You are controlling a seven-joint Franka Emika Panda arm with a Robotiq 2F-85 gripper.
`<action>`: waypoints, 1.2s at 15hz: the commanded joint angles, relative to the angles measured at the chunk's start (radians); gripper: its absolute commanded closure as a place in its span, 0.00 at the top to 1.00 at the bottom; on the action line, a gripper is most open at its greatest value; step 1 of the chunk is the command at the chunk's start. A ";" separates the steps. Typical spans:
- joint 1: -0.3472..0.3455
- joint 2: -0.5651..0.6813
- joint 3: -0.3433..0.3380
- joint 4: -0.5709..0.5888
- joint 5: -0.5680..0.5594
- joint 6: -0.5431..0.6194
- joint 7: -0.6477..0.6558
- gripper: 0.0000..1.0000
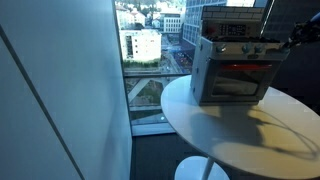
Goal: Turn the far right stove knob clockwise once
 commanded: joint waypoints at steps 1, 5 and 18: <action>-0.005 0.004 -0.001 0.012 0.067 0.033 0.046 0.06; -0.002 0.002 0.002 0.004 0.158 0.064 0.076 0.05; 0.009 -0.004 0.049 -0.016 0.521 0.214 0.056 0.05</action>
